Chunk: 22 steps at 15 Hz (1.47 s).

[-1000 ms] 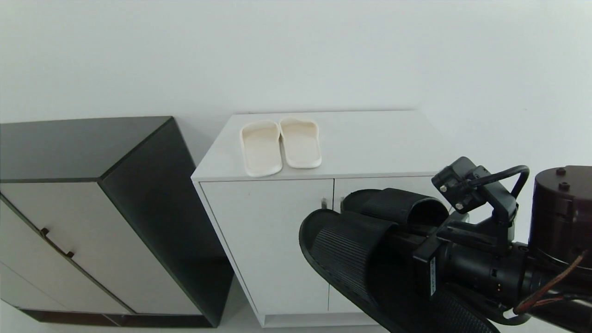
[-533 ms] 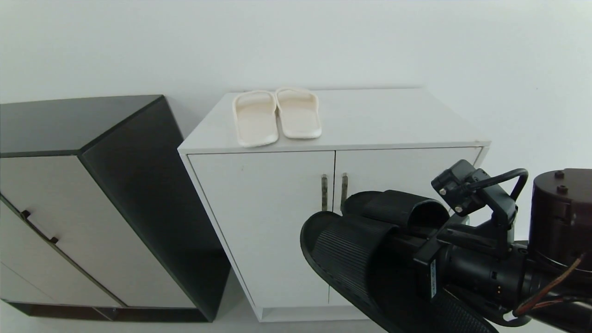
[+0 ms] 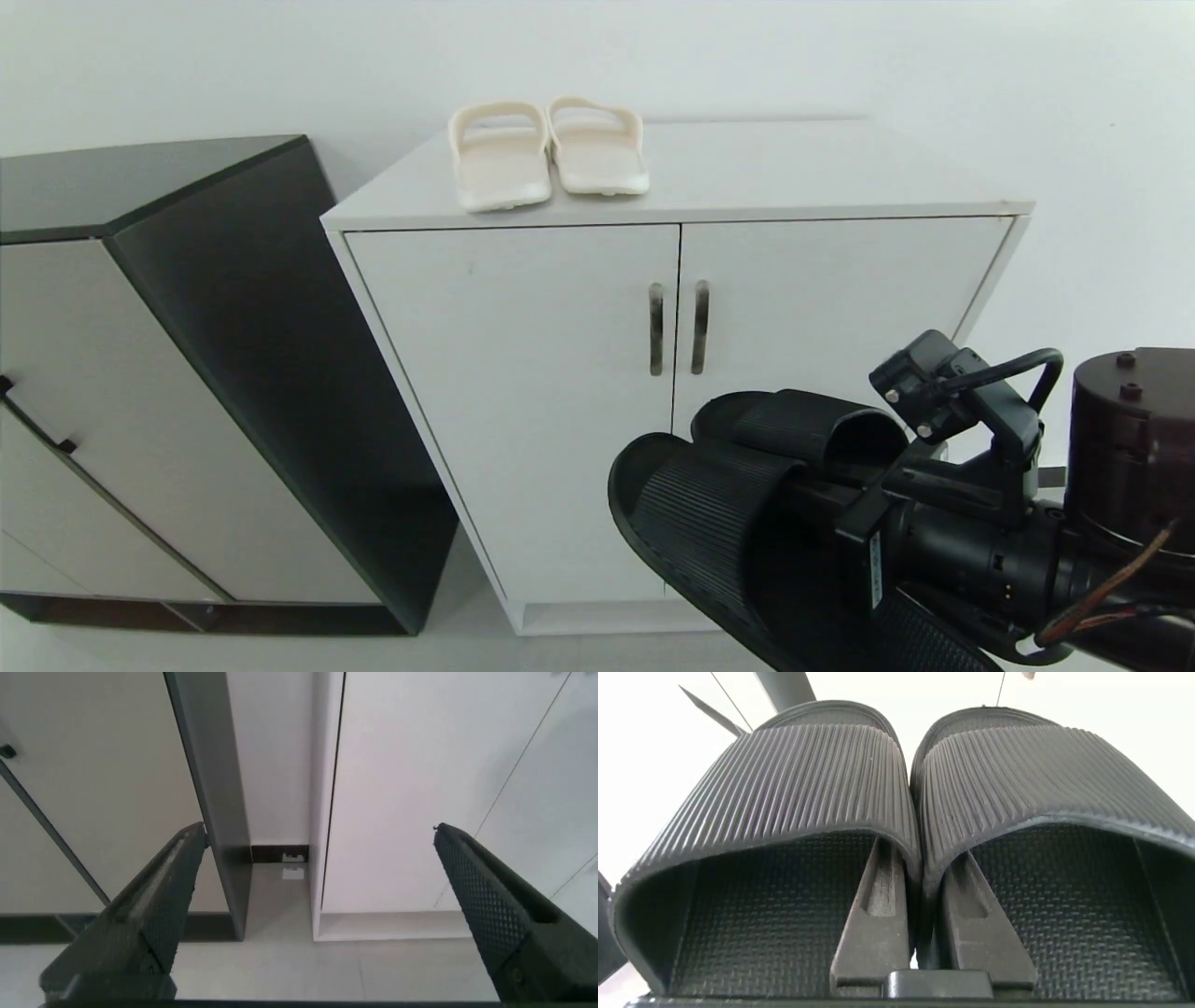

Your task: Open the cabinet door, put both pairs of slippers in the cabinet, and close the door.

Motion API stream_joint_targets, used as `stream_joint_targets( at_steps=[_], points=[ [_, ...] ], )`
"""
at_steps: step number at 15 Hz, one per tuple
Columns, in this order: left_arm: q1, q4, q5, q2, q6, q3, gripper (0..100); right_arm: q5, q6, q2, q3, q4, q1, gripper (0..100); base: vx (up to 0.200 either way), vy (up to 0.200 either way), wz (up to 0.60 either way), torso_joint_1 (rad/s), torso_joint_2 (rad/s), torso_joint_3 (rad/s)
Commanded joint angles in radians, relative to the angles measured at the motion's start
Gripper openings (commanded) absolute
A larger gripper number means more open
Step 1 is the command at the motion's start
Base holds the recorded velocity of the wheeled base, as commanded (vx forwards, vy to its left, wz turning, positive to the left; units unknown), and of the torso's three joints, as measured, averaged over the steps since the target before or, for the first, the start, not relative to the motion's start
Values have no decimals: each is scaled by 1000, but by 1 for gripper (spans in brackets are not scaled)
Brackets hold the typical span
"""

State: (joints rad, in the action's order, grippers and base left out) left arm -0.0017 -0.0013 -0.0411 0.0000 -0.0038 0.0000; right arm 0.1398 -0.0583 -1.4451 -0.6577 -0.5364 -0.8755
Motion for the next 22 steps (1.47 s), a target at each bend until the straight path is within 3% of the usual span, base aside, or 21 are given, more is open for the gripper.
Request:
stream_joint_targets(
  at_steps=[1,9,13,15,17,18,21,22],
  points=[
    [0,0,0,2,-1,0,100,1,0,-3,3,-1,0,0,0,0,0,-124,452,339],
    [0,1,15,2,-1,0,100,0,2,-6,4,-1,0,0,0,0,0,-65,436,370],
    [0,-3,9,0,-1,-3,100,0,2,-3,7,-1,0,0,0,0,0,-1,92,86],
    [-4,17,41,83,-38,-186,100,0,2,-6,9,-1,0,0,0,0,0,0,0,0],
    [-6,17,133,247,-27,-258,100,0,2,-14,7,-1,0,0,0,0,0,0,0,0],
    [-6,-9,213,341,-1,-279,100,-2,0,-12,9,-1,0,0,0,0,0,0,0,0],
    [-8,-135,468,618,2,-360,100,-9,2,-3,9,-1,0,0,0,0,0,0,0,0],
    [-8,-158,506,667,2,-383,100,-14,2,-1,9,-1,0,0,0,0,0,0,0,0]
  ],
)
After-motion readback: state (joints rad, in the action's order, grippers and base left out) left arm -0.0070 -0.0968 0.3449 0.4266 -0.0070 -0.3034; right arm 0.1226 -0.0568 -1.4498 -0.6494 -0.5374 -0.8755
